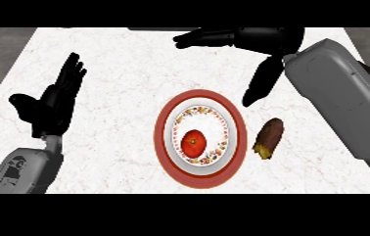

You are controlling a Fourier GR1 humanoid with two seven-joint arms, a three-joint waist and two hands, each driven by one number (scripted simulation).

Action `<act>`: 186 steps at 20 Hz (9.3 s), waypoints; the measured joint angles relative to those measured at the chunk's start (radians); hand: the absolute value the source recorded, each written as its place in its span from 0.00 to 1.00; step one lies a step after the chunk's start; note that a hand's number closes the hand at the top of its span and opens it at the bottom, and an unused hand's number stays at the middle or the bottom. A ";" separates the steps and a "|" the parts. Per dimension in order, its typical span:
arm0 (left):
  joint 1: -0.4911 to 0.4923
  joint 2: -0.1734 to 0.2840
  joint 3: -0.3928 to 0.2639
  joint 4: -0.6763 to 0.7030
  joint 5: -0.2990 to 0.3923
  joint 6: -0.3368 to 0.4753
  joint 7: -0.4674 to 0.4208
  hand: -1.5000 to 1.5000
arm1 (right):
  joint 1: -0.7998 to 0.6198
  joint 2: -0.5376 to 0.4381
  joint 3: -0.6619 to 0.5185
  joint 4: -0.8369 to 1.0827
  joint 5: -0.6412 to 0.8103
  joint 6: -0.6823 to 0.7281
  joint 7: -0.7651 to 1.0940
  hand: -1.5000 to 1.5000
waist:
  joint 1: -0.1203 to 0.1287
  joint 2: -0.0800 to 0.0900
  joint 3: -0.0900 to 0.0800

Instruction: Pick the tomato from the plate and place it in the pan

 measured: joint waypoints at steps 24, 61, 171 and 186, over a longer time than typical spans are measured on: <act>0.017 -0.055 0.068 0.007 -0.062 -0.059 -0.001 0.50 | 0.170 0.167 0.067 -0.180 0.172 0.116 0.202 0.00 | -0.010 -0.002 0.000; -0.004 -0.121 0.156 0.001 -0.144 -0.134 0.027 0.50 | 0.273 0.345 0.257 -0.007 0.762 0.013 0.077 0.00 | -0.010 -0.002 0.000; -0.004 -0.193 0.199 -0.001 -0.209 -0.176 0.021 0.50 | 0.470 -0.374 -1.230 0.978 0.275 -0.233 -0.327 0.00 | 0.003 0.010 0.006; 0.049 -0.181 0.221 -0.032 -0.203 -0.174 0.033 0.50 | 0.738 -0.525 -1.238 0.887 0.153 -0.064 -0.325 0.00 | -0.040 -0.007 0.003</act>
